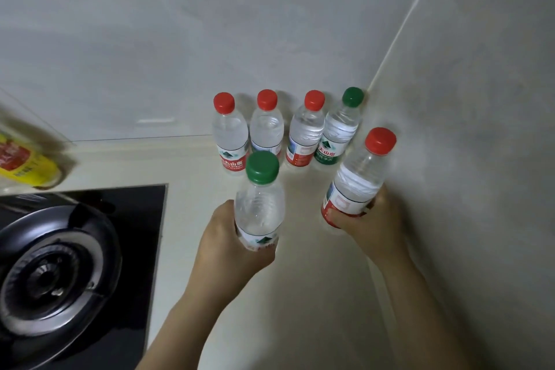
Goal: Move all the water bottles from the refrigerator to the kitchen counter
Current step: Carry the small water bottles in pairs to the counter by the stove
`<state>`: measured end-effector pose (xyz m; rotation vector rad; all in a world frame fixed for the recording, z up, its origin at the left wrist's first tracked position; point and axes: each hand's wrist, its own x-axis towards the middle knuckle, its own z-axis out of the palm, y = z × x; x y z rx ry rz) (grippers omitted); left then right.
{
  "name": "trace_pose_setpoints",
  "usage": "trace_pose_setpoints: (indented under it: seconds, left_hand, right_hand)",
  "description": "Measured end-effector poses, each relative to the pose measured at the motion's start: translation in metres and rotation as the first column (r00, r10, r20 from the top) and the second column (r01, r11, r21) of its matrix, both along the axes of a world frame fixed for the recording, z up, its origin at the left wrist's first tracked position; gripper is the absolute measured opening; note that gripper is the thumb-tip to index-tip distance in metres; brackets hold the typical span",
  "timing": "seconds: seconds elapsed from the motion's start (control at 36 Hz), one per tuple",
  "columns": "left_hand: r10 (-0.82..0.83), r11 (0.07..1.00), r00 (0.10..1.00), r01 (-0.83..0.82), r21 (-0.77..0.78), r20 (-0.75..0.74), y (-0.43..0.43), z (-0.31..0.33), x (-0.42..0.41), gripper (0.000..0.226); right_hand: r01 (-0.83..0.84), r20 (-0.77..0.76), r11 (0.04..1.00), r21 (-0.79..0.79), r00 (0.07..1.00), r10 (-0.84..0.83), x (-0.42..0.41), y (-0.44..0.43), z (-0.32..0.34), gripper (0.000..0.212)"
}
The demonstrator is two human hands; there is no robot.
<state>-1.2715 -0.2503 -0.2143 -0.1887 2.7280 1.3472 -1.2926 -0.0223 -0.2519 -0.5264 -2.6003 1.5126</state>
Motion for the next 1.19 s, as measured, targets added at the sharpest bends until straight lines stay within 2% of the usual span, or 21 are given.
trace_pose_setpoints:
  seconds: [0.25,0.53,0.75,1.19]
  left_hand:
    - [-0.021,1.000,0.997,0.021,-0.009,0.070,-0.006,-0.016,-0.002,0.038]
    - [-0.004,1.000,0.998,0.004,0.008,0.062,-0.010,-0.020,-0.006,0.041]
    - [0.011,1.000,0.998,-0.012,0.022,0.061,-0.012,-0.023,-0.005,0.044]
    - [0.024,0.999,0.998,-0.026,0.026,0.064,-0.014,-0.022,-0.007,0.044]
  right_hand:
    - [0.013,-0.012,0.999,0.053,1.000,-0.013,-0.022,-0.002,-0.011,0.060]
    - [0.077,-0.020,0.986,0.145,0.997,-0.075,-0.041,-0.005,-0.026,0.061]
    - [0.121,-0.065,0.984,0.133,0.991,-0.113,-0.052,-0.005,-0.026,0.067]
    - [0.128,-0.078,0.985,0.113,0.990,-0.119,-0.070,-0.006,-0.031,0.063]
